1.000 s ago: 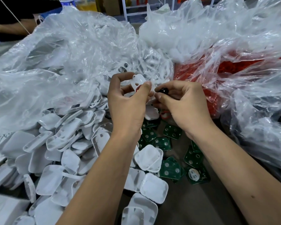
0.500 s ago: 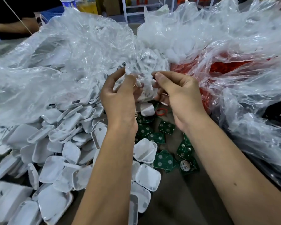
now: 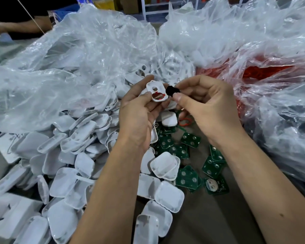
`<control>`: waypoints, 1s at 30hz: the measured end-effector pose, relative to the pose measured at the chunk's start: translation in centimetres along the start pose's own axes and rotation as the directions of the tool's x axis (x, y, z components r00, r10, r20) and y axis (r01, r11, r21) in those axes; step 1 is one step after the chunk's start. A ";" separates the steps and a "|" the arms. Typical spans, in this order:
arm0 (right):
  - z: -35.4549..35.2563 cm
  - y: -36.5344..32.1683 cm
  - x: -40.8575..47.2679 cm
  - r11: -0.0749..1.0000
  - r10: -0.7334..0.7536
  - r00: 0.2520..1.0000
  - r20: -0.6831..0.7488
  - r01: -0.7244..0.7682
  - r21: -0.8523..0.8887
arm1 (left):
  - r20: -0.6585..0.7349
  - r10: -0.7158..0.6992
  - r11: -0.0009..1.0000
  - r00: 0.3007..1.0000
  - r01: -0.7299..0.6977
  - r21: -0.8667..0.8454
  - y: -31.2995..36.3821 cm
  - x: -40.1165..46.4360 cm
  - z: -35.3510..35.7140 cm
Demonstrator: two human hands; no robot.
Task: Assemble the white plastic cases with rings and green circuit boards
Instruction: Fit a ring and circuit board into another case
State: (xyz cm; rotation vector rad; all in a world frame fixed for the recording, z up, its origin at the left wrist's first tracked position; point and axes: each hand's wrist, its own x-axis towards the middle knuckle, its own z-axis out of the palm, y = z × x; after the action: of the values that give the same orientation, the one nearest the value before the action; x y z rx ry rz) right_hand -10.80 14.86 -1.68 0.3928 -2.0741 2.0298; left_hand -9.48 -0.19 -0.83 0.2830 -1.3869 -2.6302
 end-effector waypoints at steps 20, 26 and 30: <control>0.4 -0.5 0.2 0.875 0.303 0.947 0.110 -0.322 0.361 | 0.109 -0.003 0.996 0.994 -0.006 0.084 0.1 -0.4 0.4; 0.2 -1.1 0.1 0.799 0.361 0.920 0.150 -0.389 0.458 | 0.085 -0.017 0.998 0.996 0.012 0.054 0.0 -0.3 0.5; 0.2 -1.1 0.1 0.801 0.356 0.922 0.154 -0.386 0.459 | 0.098 -0.024 0.999 0.995 0.019 0.049 0.1 -0.3 0.5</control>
State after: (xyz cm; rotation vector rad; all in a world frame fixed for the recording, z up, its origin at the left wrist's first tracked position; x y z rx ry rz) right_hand -10.47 14.62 -0.61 0.1199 -1.7531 2.8150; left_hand -9.26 0.24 -0.48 0.1774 -1.4871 -2.6639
